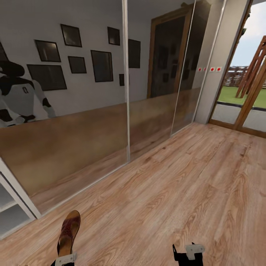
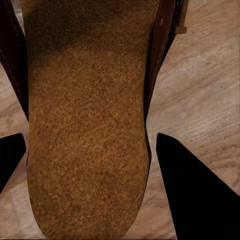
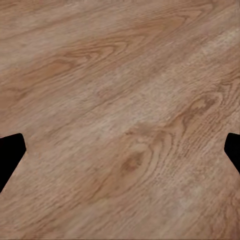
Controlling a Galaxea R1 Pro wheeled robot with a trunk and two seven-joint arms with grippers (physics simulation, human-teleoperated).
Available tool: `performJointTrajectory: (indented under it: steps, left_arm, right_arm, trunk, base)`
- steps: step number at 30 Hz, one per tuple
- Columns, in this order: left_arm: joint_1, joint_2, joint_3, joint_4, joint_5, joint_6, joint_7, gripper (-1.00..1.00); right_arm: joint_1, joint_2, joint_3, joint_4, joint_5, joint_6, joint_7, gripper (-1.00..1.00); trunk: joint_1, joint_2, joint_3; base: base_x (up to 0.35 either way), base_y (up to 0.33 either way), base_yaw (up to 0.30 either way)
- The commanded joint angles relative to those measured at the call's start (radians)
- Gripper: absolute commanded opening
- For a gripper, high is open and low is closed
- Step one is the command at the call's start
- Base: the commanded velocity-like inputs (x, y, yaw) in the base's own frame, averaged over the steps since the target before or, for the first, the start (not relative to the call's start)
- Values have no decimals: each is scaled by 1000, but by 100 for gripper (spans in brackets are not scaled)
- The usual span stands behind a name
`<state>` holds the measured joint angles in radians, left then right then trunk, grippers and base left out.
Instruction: Pick up the two gym shoes and the two sandals from the corridor floor and place them onto the hallstand (shoe rack) in the corridor, making sure they are on the rack and not on the floor. Arrange them so the two gym shoes are next to each other and the two sandals are next to each other.
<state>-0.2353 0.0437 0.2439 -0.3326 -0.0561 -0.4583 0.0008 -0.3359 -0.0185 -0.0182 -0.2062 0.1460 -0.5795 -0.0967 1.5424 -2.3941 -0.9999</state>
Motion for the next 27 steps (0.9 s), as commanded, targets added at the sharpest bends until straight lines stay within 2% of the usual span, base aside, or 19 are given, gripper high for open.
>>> performJointTrajectory:
  steps: [1,7,27]
  left_arm:
    - [-1,-1,5,1,-8,-3,1,-100]
    - [-1,-1,5,1,-8,-3,1,-100]
    - [-1,-1,5,1,-8,-4,1,-100]
  right_arm:
    - [0,1,-2,1,11,-2,-8,100]
    - [0,9,-2,1,12,-2,-8,100]
    - [0,9,-2,1,12,-2,-8,100]
  trunk:
    - [0,0,-1]
    - [0,0,-1]
    - [0,0,-1]
  base:
    - [2,-2,259]
    - [1,-1,271]
    - [0,0,277]
